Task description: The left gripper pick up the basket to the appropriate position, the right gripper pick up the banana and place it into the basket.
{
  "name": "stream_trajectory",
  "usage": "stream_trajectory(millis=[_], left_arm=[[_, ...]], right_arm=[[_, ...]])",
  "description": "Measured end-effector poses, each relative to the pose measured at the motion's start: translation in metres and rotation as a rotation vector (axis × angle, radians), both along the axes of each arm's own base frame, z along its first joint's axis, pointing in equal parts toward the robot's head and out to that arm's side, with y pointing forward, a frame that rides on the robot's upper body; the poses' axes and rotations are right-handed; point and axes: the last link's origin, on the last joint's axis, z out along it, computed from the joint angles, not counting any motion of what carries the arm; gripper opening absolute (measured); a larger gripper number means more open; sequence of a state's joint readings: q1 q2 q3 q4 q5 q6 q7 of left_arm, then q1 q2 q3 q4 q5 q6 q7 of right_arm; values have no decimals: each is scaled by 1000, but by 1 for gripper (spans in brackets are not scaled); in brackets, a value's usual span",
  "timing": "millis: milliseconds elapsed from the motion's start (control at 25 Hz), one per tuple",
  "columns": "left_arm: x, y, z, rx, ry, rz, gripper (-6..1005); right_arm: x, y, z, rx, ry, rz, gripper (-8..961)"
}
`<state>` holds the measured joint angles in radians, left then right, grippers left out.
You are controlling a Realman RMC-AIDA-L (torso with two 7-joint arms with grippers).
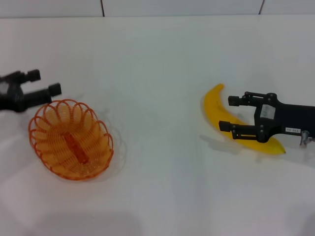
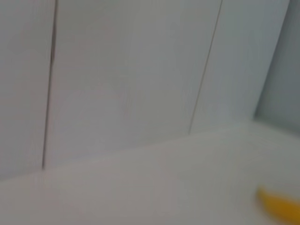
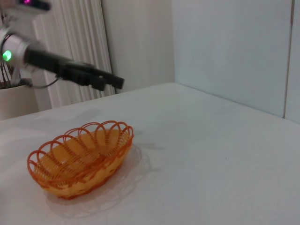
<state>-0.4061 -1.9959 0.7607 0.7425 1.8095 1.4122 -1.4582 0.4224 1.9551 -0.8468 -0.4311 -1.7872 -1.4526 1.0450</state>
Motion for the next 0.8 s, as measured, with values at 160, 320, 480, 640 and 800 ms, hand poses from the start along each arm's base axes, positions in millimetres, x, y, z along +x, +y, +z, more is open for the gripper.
stream_trajectory(millis=[160,320,480,640,800], left_arm=[[24,35,15,-109,269,-5,771],[37,48,20,-113,559,-101,759],[43,47,20,-116,682,-196,748],[43,49,15,-139,707,-213,736],[44,52,-1,-188,682,-238,725]], right_arm=[[0,1,1,1,-2,0,766],[-1,3,3,2,-4,4,765],[-6,7,1,-1,0,18,764],[-8,9,1,-2,1,21,763],[-8,8,0,-3,3,20,762]])
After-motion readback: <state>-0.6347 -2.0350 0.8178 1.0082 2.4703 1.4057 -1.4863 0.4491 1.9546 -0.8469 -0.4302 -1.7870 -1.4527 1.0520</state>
